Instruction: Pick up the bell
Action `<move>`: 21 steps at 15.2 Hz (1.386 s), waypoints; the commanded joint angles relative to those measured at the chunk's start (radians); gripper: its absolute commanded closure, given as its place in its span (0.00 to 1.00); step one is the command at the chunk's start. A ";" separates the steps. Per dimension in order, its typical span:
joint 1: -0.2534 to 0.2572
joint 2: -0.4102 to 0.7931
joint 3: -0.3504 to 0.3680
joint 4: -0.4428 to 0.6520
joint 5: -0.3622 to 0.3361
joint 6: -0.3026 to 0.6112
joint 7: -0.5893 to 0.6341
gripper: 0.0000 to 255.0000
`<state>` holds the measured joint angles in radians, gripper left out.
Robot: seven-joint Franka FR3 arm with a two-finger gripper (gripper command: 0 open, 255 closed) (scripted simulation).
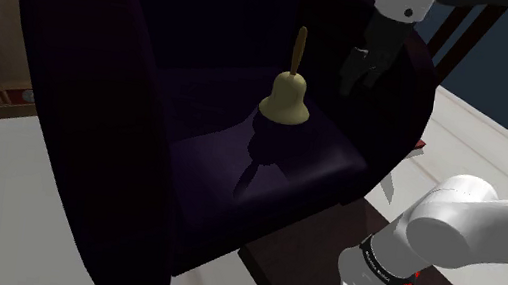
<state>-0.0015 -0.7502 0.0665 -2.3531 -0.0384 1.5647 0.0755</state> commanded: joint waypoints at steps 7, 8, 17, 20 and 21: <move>0.025 0.244 -0.031 0.247 0.002 -0.005 -0.117 0.00; 0.029 0.284 -0.035 0.292 0.004 -0.011 -0.137 0.00; 0.058 0.637 -0.048 0.747 0.035 -0.120 -0.294 0.00; 0.058 0.623 -0.047 0.690 0.036 -0.077 -0.294 0.00; 0.058 0.619 -0.047 0.672 0.036 -0.063 -0.294 0.00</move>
<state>0.0565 -0.1305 0.0192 -1.6682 -0.0031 1.4893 -0.2172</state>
